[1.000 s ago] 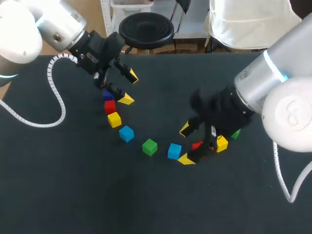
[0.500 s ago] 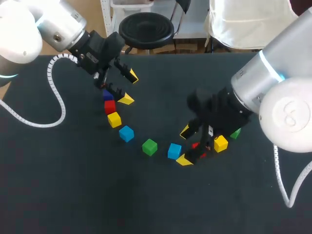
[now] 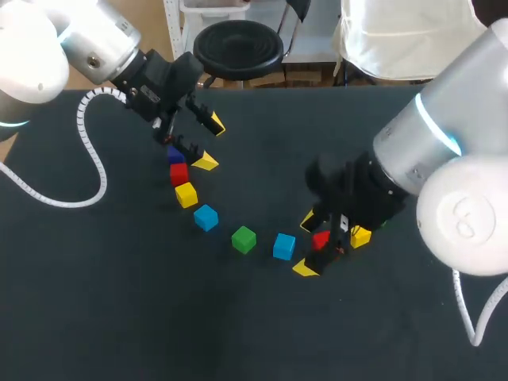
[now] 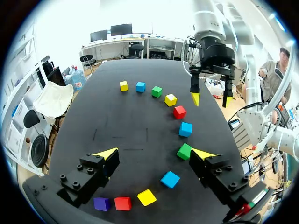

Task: Place the blue cubes, place green cubes on the blue cubes, place the yellow cubes on the green cubes, then place the red cubes on the yellow cubes, and place purple cube on the red cubes.

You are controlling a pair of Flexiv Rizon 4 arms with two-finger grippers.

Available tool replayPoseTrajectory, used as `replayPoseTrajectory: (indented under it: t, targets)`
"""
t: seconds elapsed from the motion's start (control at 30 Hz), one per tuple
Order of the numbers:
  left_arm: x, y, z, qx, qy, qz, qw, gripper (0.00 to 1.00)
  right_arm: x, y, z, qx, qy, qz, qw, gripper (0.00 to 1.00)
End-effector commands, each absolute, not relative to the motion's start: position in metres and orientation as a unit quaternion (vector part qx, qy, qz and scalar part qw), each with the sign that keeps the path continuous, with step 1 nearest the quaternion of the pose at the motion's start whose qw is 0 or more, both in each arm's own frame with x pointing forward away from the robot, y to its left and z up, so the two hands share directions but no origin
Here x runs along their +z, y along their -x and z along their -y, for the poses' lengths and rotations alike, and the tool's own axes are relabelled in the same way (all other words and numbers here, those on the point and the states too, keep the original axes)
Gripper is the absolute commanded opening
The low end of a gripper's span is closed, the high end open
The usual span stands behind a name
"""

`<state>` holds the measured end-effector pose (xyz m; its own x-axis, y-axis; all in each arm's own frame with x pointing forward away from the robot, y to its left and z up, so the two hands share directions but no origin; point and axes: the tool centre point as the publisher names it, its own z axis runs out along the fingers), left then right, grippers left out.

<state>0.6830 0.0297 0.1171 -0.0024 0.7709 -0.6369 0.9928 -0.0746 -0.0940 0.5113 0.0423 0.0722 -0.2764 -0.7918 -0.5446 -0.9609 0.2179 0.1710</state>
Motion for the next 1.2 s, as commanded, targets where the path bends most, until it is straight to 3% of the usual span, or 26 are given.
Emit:
replayPoseTrajectory:
  t: [0.03, 0.47, 0.73, 1.2]
  targets:
    - [0.117, -0.684, -0.029, -0.279, -0.678, -0.651, 0.197, 1.0, 0.065, -0.506, -0.031, 0.264, 0.572, -0.746, 0.215, 1.0]
    - [0.117, -0.684, -0.029, -0.279, -0.678, -0.651, 0.197, 1.0, 0.042, -0.53, -0.026, 0.306, 0.608, -0.696, 0.228, 1.0]
    - [0.117, -0.684, -0.029, -0.279, -0.678, -0.651, 0.197, 1.0, 0.043, -0.532, -0.049, 0.286, 0.61, -0.707, 0.215, 1.0]
    - [0.117, -0.684, -0.029, -0.279, -0.678, -0.651, 0.197, 1.0, 0.035, -0.527, -0.056, 0.246, 0.573, -0.735, 0.265, 1.0]
